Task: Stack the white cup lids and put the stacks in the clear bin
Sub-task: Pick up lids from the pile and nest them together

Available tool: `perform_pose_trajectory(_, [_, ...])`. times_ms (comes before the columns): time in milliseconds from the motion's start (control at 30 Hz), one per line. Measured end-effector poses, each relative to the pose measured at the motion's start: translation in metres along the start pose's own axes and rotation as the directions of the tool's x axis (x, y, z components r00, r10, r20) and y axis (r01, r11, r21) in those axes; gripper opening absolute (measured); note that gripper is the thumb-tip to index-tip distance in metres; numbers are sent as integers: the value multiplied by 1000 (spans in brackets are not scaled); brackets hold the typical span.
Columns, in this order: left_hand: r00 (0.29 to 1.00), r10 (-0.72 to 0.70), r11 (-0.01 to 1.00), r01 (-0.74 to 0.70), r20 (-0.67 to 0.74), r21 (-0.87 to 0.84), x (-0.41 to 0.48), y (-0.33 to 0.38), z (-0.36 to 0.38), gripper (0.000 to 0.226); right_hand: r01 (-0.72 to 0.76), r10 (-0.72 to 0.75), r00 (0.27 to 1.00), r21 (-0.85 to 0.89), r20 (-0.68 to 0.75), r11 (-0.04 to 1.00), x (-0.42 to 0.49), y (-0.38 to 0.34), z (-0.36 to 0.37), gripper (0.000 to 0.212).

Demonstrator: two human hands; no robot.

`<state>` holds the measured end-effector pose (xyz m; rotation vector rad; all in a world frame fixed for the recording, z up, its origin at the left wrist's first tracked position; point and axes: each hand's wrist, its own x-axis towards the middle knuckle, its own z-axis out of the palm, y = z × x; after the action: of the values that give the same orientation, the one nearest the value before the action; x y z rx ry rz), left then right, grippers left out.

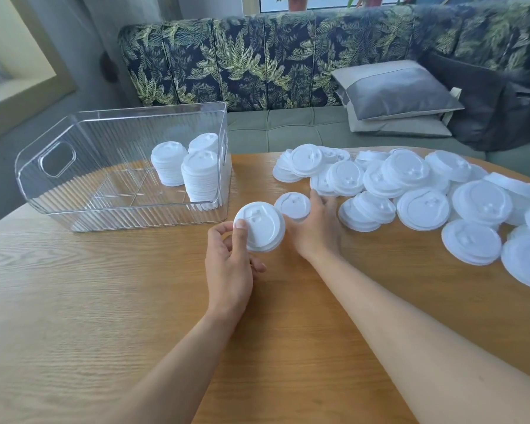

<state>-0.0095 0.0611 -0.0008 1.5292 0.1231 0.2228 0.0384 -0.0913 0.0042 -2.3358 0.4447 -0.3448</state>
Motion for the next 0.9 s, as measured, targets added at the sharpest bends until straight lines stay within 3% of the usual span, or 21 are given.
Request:
perform_pose_trajectory(133, [999,5,999,-6,34,35,-6,1,2,27,26,-26,1000,17,-14,1000,-20,14,-12,71])
perform_pose_trajectory(233, [998,9,998,-13,64,62,-17,4,5,26,76,-72,997,194,-27,978,-37,22,-28,70])
perform_pose_trajectory(400, [996,34,994,-43,78,105,-41,5,15,22,-1,-59,995,581,84,814,-66,36,-59,70])
perform_pose_trajectory(633, [988,50,996,-60,147,68,-77,6,34,29,-196,-8,967,760,256,620,-90,61,-89,76])
perform_pose_trajectory(800, [981,82,991,-99,176,92,-93,4,44,22,-313,35,940,821,339,477,-102,72,-104,66])
perform_pose_trajectory(900, [979,91,985,-115,181,126,-97,5,45,19,-358,32,926,847,376,393,-106,74,-108,49])
